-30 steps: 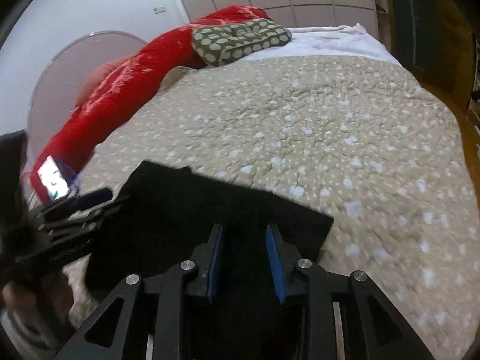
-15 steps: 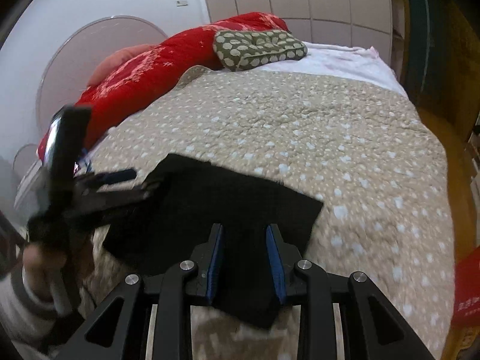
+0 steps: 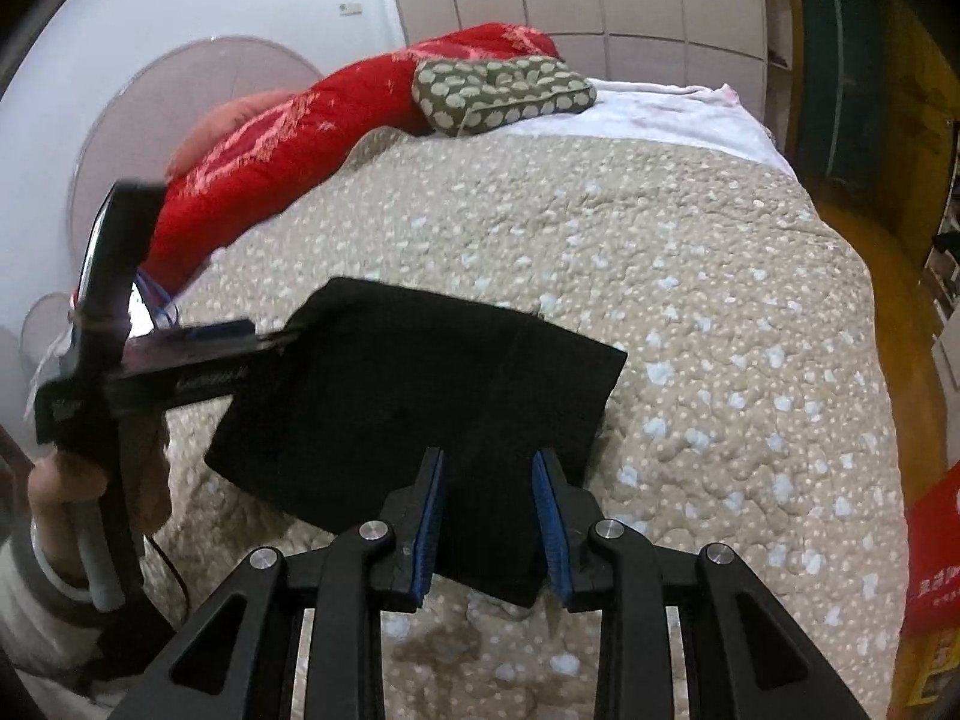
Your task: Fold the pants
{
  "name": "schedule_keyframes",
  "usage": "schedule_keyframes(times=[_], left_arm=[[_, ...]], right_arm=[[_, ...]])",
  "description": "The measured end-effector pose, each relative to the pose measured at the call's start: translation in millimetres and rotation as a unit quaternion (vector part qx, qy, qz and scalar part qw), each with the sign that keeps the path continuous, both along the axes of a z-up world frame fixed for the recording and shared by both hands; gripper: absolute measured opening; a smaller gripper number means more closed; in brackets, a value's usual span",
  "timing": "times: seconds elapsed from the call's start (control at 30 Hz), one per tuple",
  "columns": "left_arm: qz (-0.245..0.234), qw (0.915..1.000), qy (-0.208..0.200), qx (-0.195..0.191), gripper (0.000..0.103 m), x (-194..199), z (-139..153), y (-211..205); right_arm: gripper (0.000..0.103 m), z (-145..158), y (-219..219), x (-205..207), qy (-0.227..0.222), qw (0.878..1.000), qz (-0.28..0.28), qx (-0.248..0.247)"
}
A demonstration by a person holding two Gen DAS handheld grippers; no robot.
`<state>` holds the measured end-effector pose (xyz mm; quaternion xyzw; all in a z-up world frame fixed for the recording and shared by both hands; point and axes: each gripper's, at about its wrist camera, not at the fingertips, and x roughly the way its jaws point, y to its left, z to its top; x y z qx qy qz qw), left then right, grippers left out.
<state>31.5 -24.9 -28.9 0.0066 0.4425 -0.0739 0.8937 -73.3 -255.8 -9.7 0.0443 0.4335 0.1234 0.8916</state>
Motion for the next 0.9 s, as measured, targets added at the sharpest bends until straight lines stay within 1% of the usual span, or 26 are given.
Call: schedule_keyframes(times=[0.03, 0.1, 0.2, 0.27, 0.33, 0.37, 0.4, 0.53, 0.7, 0.9], left_arm=[[-0.001, 1.0, -0.002, -0.001, 0.074, -3.3, 2.0, 0.5], [-0.003, 1.0, -0.005, -0.004, 0.074, -9.5, 5.8, 1.8], [-0.004, 0.9997, -0.005, -0.023, 0.074, -19.0, 6.2, 4.7], [-0.006, 0.9995, 0.004, -0.03, 0.074, -22.9, -1.1, 4.4], [-0.007, 0.9996, 0.02, -0.019, 0.074, -23.3, -13.4, 1.0], [-0.004, 0.9996, 0.019, -0.02, 0.075, -23.9, -16.6, 1.2], [0.003, 0.9996, 0.014, -0.025, 0.078, -25.2, -17.1, 2.5], [0.004, 0.9993, 0.021, -0.029, 0.079, -22.8, -16.1, 2.8], [0.0, 0.9996, 0.018, -0.021, 0.078, -24.9, -12.1, 1.4], [0.001, 0.9999, -0.001, -0.012, 0.079, -24.9, 0.5, 0.5]], right_arm=[[0.028, 0.0, 0.6, 1.3, 0.001, 1.0, -0.003, -0.001], [0.028, -3.2, 4.8, 4.9, 0.008, 1.0, -0.007, -0.017], [0.028, -10.2, 10.1, 9.4, 0.019, 0.999, -0.016, -0.043], [0.03, -18.5, 11.1, 13.3, 0.025, 0.998, -0.023, -0.049], [0.032, -23.4, 10.0, 15.1, 0.024, 0.998, -0.031, -0.051], [0.033, -23.7, 9.7, 15.9, 0.022, 0.998, -0.032, -0.052], [0.033, -23.9, 9.5, 16.6, 0.024, 0.998, -0.032, -0.052], [0.034, -22.2, 8.5, 17.5, 0.028, 0.998, -0.03, -0.052], [0.034, -18.1, 8.7, 16.9, 0.03, 0.998, -0.03, -0.055], [0.034, -6.8, 6.5, 14.8, 0.022, 0.998, -0.034, -0.057]])
